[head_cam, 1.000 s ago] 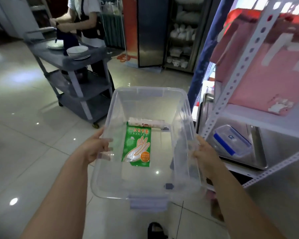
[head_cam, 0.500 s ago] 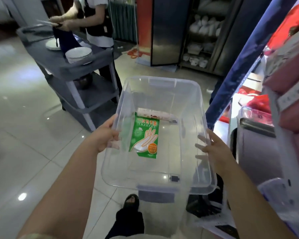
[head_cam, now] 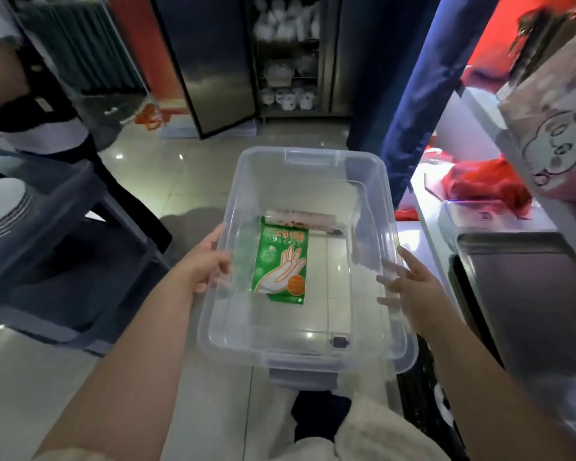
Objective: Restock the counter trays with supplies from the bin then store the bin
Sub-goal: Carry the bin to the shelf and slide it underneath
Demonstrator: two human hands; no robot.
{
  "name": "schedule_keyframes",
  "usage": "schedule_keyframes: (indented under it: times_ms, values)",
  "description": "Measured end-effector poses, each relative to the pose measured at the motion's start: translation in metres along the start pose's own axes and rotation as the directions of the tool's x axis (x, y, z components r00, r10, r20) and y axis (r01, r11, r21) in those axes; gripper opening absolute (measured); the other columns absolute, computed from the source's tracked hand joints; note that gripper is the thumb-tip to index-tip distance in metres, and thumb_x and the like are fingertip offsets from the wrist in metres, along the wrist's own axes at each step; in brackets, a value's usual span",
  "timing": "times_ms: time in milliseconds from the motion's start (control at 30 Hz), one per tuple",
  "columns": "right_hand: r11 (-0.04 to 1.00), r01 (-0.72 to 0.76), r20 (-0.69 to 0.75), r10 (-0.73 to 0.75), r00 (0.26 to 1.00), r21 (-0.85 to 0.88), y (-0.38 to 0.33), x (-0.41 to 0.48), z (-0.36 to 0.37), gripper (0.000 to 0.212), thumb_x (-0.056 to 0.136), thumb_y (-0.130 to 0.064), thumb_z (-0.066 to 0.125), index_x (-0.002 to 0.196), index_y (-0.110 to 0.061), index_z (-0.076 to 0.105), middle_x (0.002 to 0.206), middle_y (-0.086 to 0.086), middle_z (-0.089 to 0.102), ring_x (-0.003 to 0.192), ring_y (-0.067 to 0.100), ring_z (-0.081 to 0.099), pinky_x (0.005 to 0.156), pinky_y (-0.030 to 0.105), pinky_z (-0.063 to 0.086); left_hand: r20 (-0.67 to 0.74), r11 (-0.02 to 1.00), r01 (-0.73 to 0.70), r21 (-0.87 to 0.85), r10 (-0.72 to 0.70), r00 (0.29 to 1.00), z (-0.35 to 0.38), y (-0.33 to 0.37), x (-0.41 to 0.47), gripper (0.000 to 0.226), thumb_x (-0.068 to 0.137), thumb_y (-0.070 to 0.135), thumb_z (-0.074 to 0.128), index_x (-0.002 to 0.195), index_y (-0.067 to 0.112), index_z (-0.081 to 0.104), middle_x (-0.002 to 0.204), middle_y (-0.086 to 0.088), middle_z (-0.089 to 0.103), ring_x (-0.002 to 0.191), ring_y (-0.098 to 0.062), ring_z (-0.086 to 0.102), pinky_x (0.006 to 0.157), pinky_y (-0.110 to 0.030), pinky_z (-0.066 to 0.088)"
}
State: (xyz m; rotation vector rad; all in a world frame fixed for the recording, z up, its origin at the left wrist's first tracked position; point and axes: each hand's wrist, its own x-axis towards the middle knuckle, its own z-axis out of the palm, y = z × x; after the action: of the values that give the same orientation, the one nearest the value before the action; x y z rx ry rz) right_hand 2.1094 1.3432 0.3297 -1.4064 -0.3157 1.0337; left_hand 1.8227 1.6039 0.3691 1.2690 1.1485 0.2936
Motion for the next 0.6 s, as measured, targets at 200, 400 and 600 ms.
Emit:
schedule_keyframes:
  times_ms: [200, 400, 600]
  values:
    - [0.997, 0.010, -0.107, -0.001, 0.994, 0.077, -0.020, 0.107, 0.007, 0.068, 0.063, 0.004, 0.060, 0.100, -0.052, 0.066, 0.108, -0.008, 0.071, 0.104, 0.028, 0.065, 0.076, 0.053, 0.056, 0.062, 0.999, 0.022, 0.046, -0.024, 0.998, 0.015, 0.064, 0.132, 0.091, 0.073, -0.024, 0.037, 0.132, 0.045, 0.045, 0.112, -0.001, 0.059, 0.096, -0.029, 0.063, 0.060, -0.041, 0.045]
    - [0.982, 0.004, -0.263, 0.047, 0.964, 0.190, -0.043, 0.180, 0.008, 0.072, 0.076, 0.015, 0.051, 0.097, -0.052, 0.067, 0.112, -0.002, 0.068, 0.093, 0.026, 0.060, 0.082, 0.054, 0.052, 0.144, 0.994, 0.005, 0.113, -0.022, 0.989, 0.043, 0.122, 0.236, 0.092, 0.065, -0.028, 0.029, 0.122, 0.041, 0.050, 0.098, -0.003, 0.063, 0.090, -0.031, 0.061, 0.063, -0.038, 0.048]
    - [0.962, 0.008, -0.462, 0.124, 0.878, 0.273, -0.026, 0.216, 0.016, 0.077, 0.070, 0.016, 0.048, 0.105, -0.051, 0.062, 0.107, -0.012, 0.072, 0.099, 0.023, 0.067, 0.087, 0.055, 0.049, 0.282, 0.975, 0.003, 0.220, -0.066, 0.957, 0.059, 0.147, 0.330, 0.099, 0.063, -0.029, 0.032, 0.141, 0.030, 0.041, 0.120, -0.019, 0.057, 0.097, -0.033, 0.057, 0.064, -0.035, 0.048]
